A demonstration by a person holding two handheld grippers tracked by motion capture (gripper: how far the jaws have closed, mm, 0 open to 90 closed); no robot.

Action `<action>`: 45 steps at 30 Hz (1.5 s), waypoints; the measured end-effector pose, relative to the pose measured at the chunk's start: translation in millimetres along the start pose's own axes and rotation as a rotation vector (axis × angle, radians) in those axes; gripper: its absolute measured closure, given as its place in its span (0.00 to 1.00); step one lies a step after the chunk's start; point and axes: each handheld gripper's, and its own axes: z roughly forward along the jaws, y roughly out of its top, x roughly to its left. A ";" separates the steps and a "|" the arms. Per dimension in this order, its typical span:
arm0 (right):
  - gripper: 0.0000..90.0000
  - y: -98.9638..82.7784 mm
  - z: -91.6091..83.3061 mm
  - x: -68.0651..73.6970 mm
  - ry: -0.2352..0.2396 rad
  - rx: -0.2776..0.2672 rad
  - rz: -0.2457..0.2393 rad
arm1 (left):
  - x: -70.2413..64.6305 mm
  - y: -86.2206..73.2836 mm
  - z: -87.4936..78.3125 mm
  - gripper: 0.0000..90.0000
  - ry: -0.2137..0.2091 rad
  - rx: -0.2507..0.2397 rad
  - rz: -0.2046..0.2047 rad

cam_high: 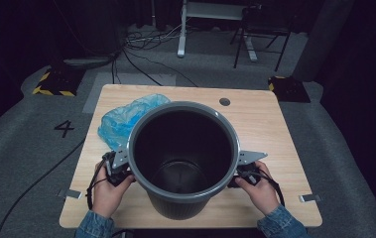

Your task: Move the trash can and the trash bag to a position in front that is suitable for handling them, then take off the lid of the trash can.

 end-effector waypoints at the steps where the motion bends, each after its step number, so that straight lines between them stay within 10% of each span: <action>1: 0.43 1.7 2.1 3.6 0.018 0.006 -0.009 | 1.9 -2.8 -1.7 0.45 -0.001 -0.005 -0.012; 17: 0.18 12.5 -22.0 -14.9 0.046 0.029 0.040 | 11.8 -44.6 -1.0 0.33 0.027 0.104 0.017; 45: 0.28 72.8 -72.2 -35.6 0.017 -0.008 0.074 | 20.8 -60.3 5.0 0.32 0.026 0.165 -0.046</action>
